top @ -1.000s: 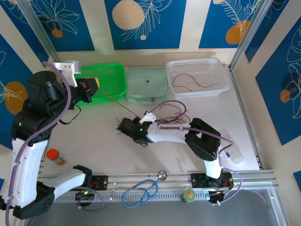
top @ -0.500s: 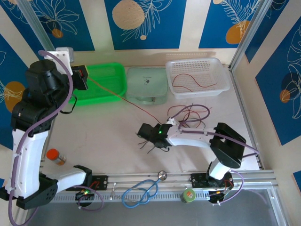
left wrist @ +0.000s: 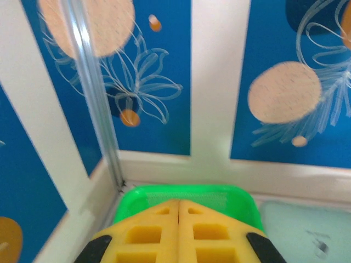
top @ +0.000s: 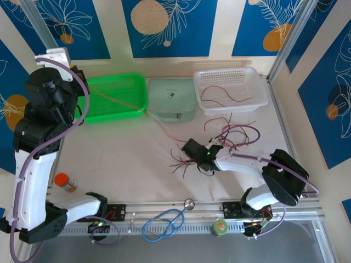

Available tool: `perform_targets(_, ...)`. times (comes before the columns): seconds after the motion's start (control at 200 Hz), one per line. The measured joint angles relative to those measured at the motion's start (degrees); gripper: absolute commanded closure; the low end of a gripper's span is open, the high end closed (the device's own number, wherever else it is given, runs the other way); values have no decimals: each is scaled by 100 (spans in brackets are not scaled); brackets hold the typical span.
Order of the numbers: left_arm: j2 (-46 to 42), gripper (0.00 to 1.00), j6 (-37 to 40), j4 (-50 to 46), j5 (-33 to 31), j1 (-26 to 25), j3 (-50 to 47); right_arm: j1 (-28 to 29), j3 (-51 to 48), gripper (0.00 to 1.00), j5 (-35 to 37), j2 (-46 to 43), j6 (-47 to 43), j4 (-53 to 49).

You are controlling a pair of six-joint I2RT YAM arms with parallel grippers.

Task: Untangle the cables

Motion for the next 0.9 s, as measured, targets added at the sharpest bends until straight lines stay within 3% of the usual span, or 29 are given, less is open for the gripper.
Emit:
perform_targets(0.315,2,100,994,1453,-656,0,-114,-166,-2,95,-809,382,-444,636)
perform_targets(0.495,-127,100,1069,1735,-599,0,-205,-166,127,95,-1141,636,-811,868)
perform_targets(0.655,-179,100,758,1626,-149,0,-195,-28,562,94,-1419,977,-1198,1080)
perform_targets(0.795,-168,100,289,1196,654,0,-50,122,1069,80,-1738,1209,-1729,1237)
perform_targets(0.9,-184,100,-52,907,1329,0,52,229,1447,57,-1950,1211,-2389,1259)
